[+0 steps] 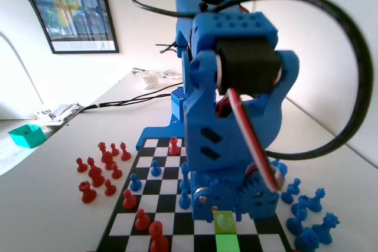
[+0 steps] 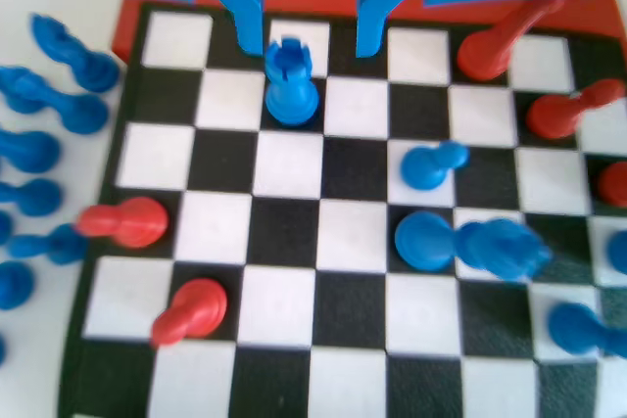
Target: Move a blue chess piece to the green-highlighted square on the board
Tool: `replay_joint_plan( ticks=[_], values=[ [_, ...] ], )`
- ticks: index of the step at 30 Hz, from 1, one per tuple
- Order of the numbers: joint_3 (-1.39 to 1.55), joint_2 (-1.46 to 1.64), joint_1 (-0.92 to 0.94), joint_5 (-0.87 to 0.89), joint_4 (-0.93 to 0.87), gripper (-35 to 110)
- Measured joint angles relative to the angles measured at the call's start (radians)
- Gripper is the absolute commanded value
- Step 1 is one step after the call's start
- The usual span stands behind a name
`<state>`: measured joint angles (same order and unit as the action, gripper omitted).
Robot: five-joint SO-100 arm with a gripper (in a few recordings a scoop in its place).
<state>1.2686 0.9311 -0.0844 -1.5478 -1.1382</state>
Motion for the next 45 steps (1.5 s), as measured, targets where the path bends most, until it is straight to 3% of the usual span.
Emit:
replay_joint_plan(
  ticks=[39,45],
  values=[
    [0.015,-0.054,-0.02,-0.035,0.035,11],
    [0.015,-0.054,-0.02,-0.051,0.035,2]
  ],
)
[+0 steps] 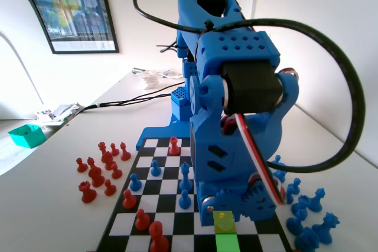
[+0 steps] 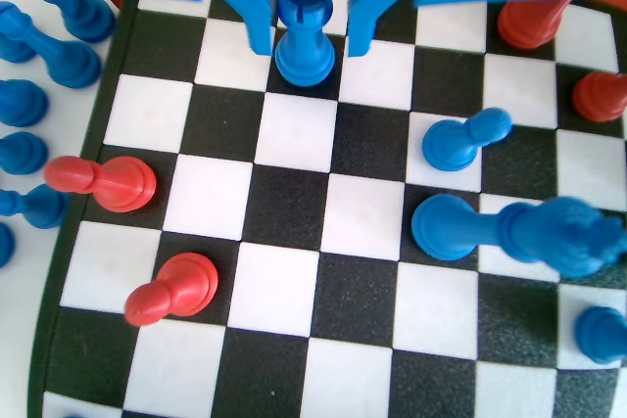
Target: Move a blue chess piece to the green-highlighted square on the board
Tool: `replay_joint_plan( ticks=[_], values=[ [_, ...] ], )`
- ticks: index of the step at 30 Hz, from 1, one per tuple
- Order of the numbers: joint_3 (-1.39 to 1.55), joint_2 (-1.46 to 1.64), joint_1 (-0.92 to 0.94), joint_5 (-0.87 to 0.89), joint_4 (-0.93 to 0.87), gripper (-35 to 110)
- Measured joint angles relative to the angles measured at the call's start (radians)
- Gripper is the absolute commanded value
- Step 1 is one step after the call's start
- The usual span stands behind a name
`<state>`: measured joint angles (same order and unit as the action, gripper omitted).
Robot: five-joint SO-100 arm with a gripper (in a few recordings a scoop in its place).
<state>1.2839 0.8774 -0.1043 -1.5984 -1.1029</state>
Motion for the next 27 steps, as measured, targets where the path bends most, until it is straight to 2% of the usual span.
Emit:
replay_joint_plan(
  ticks=[12,27],
  values=[
    [-0.012,0.0,0.0,0.002,-0.029,1],
    [-0.304,-0.08,0.0,0.057,-0.167,1]
  ],
)
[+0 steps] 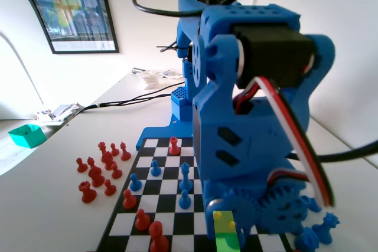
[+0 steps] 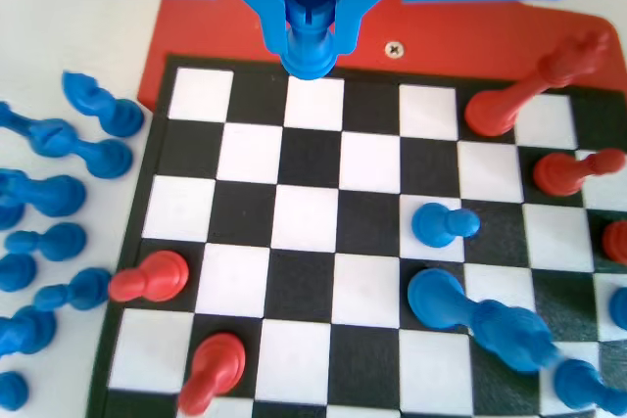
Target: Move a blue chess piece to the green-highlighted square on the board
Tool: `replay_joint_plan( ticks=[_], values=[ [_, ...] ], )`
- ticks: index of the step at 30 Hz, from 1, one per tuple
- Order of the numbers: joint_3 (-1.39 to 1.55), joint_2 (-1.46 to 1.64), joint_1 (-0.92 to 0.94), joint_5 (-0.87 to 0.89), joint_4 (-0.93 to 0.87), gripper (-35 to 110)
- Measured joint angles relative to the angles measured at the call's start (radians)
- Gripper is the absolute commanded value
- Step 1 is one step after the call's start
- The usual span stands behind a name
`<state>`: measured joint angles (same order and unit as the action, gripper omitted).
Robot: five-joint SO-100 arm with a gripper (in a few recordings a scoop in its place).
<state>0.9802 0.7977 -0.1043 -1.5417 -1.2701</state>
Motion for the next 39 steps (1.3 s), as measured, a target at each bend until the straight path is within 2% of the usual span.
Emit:
replay_joint_plan(
  ticks=[17,39],
  values=[
    [-0.038,-0.08,0.012,-0.008,-0.006,3],
    [-0.038,-0.08,0.009,0.002,0.026,17]
  ],
)
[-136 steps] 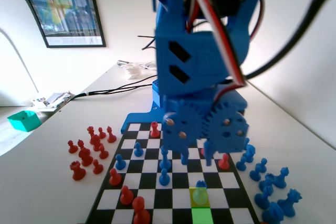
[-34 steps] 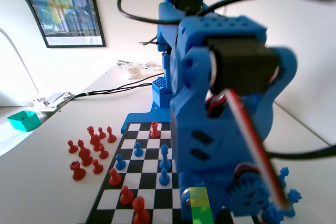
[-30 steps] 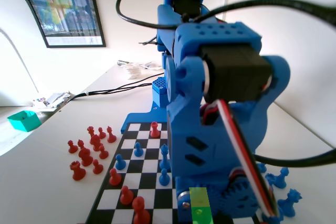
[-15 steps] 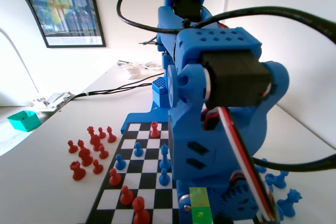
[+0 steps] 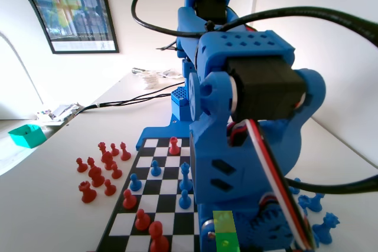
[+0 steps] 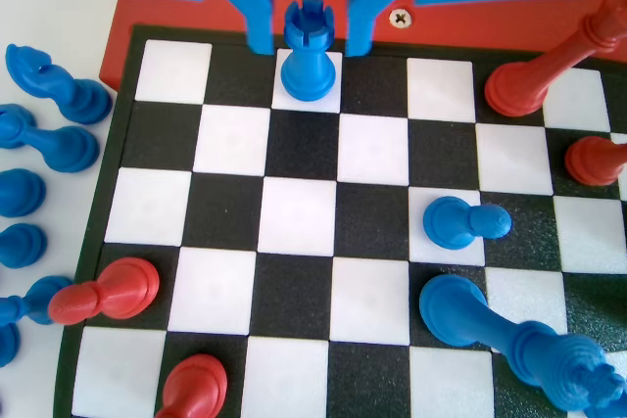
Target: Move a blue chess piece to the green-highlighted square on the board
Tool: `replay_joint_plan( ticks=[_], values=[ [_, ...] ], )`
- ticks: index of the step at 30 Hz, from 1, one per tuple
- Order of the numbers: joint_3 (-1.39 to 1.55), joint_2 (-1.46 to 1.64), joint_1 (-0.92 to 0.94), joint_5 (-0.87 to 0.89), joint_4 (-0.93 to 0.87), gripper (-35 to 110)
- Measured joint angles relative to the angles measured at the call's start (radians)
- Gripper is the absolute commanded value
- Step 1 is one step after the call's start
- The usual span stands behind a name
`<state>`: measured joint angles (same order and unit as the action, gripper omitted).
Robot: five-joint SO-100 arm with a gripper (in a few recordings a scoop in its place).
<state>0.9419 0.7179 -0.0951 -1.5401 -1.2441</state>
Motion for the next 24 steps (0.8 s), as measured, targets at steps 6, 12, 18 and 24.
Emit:
replay_joint_plan(
  ticks=[6,12,18,24],
  values=[
    [0.0,0.0,0.0,-0.008,-0.012,18],
    [0.017,0.025,-0.006,-0.011,-0.057,16],
    [0.167,0.206,-0.035,-0.043,-0.063,13],
    [0.264,0.434,-0.054,-0.044,-0.147,11]
  ],
)
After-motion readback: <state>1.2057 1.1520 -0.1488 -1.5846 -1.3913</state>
